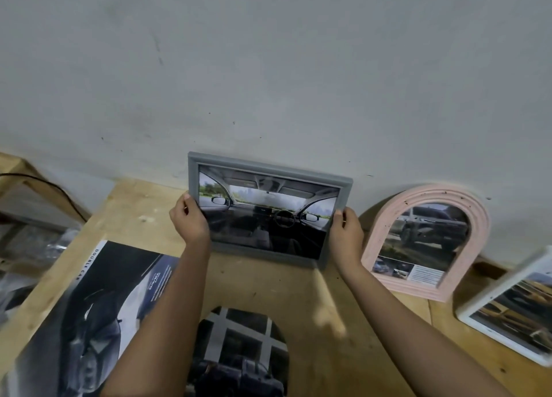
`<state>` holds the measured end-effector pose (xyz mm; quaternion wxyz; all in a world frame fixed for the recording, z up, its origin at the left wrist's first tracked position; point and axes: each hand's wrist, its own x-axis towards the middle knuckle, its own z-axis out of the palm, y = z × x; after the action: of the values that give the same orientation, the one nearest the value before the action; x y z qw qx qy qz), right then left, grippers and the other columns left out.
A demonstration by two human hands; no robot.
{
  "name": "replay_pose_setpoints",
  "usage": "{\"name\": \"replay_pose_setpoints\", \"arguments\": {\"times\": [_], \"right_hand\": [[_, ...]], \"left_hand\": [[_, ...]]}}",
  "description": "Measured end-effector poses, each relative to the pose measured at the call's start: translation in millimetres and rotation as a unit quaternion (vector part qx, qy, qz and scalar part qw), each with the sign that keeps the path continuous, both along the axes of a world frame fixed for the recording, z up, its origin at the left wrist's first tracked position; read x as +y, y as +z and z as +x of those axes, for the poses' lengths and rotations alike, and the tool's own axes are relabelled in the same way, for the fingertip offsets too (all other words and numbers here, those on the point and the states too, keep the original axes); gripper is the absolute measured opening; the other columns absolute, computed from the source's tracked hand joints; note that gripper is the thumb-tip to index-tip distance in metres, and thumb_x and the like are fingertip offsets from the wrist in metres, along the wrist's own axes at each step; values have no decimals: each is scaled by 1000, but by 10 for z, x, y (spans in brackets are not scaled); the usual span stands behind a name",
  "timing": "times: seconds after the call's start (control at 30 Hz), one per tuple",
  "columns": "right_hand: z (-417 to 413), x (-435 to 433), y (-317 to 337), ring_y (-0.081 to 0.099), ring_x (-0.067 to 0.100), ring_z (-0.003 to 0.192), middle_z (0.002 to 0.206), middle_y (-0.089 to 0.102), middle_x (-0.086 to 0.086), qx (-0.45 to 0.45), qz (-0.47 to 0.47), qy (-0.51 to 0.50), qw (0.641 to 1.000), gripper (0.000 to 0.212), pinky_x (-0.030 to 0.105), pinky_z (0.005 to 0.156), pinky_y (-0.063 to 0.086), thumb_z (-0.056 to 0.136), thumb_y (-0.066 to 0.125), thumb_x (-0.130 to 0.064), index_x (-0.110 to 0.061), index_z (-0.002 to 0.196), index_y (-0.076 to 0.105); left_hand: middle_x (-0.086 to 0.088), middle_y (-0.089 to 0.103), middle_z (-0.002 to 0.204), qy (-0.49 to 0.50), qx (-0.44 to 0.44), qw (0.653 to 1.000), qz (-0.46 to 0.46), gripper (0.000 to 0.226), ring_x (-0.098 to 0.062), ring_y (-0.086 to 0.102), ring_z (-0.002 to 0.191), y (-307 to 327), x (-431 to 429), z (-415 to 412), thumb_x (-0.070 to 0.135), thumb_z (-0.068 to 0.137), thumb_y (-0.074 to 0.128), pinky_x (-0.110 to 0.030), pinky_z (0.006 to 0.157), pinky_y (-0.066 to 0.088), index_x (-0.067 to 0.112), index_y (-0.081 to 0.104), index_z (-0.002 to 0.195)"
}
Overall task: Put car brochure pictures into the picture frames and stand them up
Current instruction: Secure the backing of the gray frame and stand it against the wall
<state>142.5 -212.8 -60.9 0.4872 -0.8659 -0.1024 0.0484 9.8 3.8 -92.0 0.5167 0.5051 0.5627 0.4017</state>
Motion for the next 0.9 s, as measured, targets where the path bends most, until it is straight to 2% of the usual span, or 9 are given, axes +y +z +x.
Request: {"name": "replay_pose_setpoints", "arguments": {"times": [0.07, 0.1, 0.17, 0.23, 0.33, 0.43, 0.63, 0.8, 0.9], "right_hand": [[-21, -28, -45, 40, 20, 64, 65, 41, 0, -13, 3, -14, 1000, 32, 30, 60, 24, 98, 38, -14, -18, 67, 38], [-27, -42, -57, 43, 23, 67, 68, 45, 2, -17, 8, -20, 1000, 26, 30, 61, 26, 98, 38, -14, -13, 72, 44], [-38, -56, -40, 49, 23, 77, 82, 54, 2, -12, 21, -38, 999, 16, 28, 66, 30, 97, 41, -13, -7, 95, 55], [-44, -53, -9, 48, 16, 85, 94, 53, -1, 6, 37, -62, 997, 24, 23, 71, 32, 97, 44, -12, -6, 118, 54], [-54, -65, 22, 50, 12, 88, 97, 56, 0, -3, 68, -69, 995, 28, 14, 70, 33, 93, 50, -8, -5, 121, 54], [-42, -78, 31, 54, 11, 94, 102, 59, -1, -15, 100, -64, 993, 32, -1, 68, 36, 89, 51, 0, -4, 120, 56], [-34, -110, -13, 53, 11, 95, 114, 60, 6, -33, 77, -38, 996, 37, 18, 82, 38, 86, 52, 2, -5, 122, 55], [-25, -109, -10, 53, 14, 93, 110, 60, 9, -34, 66, -38, 996, 33, 33, 86, 48, 86, 51, 1, -6, 117, 57], [-26, -110, 9, 56, 18, 99, 111, 60, 8, -20, 64, -36, 997, 34, 39, 91, 49, 87, 50, 0, -6, 120, 55]], "left_hand": [[-15, 43, 76, -5, -9, 999, 33, 36, -21, 44, 67, 17, -16, 52, 23, 101, 39, -34, 69, 38, -2, 57, 82], [-12, 42, 73, -2, -10, 999, 44, 36, -18, 42, 67, 24, -20, 80, 22, 100, 41, -31, 67, 35, -2, 57, 79], [-16, 58, 91, 19, -19, 999, 36, 32, -21, 55, 86, 27, -17, 123, 22, 97, 49, -30, 80, 45, -4, 67, 96], [-11, 62, 109, 36, -43, 998, 17, 30, -17, 57, 102, 20, -15, 138, 22, 94, 55, -24, 92, 45, 0, 67, 111], [-7, 65, 113, 41, -69, 997, -10, 29, -16, 60, 106, -12, 2, 107, 23, 91, 61, -23, 95, 46, 5, 67, 113], [-5, 67, 112, 48, -73, 996, -18, 29, -15, 61, 106, -17, -1, 56, 23, 91, 61, -23, 94, 47, 6, 67, 113], [-6, 66, 114, 44, -37, 998, 2, 30, -12, 59, 104, 27, -39, 37, 22, 93, 58, -16, 90, 44, 5, 66, 116], [-10, 63, 114, 31, 15, 999, 10, 29, -22, 59, 106, 49, 15, 50, 23, 94, 54, -25, 97, 44, 4, 67, 112], [-12, 60, 114, 27, 32, 999, 27, 29, -24, 56, 109, 140, -10, 72, 20, 96, 51, -22, 93, 41, 2, 66, 112]]}}
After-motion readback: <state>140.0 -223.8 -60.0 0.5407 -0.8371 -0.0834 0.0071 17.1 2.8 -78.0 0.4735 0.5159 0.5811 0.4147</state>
